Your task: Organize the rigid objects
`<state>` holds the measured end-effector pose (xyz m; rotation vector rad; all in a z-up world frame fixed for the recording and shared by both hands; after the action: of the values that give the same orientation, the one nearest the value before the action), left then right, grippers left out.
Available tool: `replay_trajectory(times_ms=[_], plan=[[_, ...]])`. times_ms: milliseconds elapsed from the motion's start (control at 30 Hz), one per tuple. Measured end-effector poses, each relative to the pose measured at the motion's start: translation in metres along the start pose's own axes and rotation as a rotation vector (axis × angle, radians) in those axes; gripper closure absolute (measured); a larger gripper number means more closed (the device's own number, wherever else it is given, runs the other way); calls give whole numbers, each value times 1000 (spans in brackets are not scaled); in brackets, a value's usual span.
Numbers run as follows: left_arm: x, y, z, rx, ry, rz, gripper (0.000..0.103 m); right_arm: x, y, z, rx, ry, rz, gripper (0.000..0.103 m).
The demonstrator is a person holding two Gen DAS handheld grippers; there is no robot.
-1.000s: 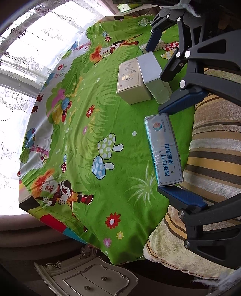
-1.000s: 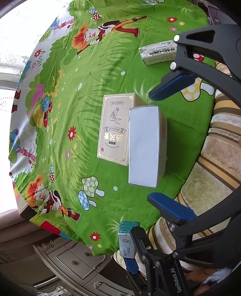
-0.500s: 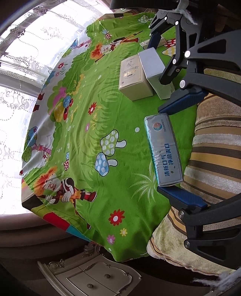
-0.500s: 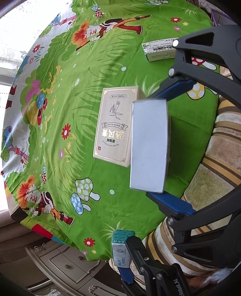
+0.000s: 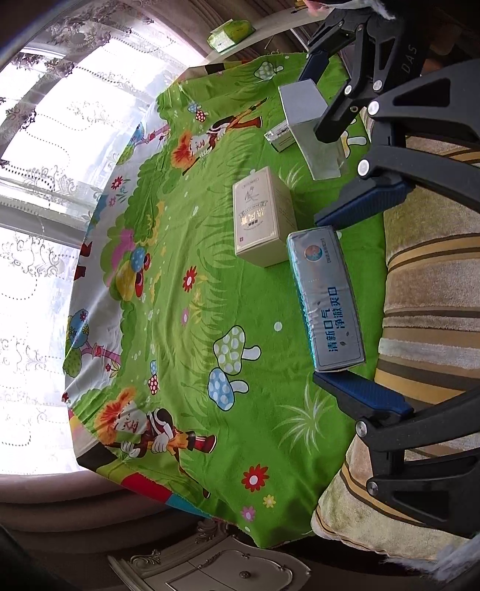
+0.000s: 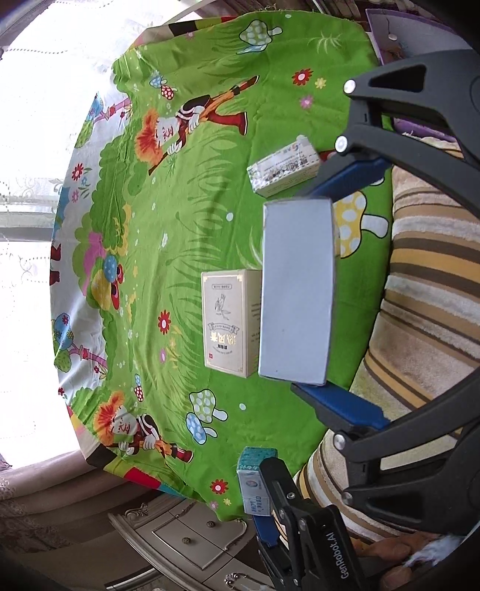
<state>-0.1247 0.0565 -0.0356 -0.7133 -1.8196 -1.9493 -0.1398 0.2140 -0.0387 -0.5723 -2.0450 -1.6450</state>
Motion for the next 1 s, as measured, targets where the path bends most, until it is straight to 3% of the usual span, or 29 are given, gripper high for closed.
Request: replay_trajectory(times_ms=[200, 433, 800, 1000], plan=[[4, 4, 46, -59, -77, 7, 26, -13, 35, 59, -43, -98, 38, 11], [5, 8, 108, -144, -179, 8, 26, -41, 77, 152, -152, -235, 60, 11], [-2, 23, 202, -271, -339, 11, 26, -122, 127, 299, -357, -476, 30, 11], [-15, 31, 266, -401, -433, 0, 26, -163, 147, 349, -433, -574, 21, 11]])
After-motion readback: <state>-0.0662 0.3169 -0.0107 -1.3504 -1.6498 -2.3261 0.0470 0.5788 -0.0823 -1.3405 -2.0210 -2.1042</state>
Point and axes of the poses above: each gripper's, at about its wrist camera, not at the fingertips, and y roughly against the way its jaws point, z to its right, x to its top, the point moved 8 cm from there along -y, roughly the way its jaws point, and after that the axes turned 13 degrees about -y, right-handed, at the moved point
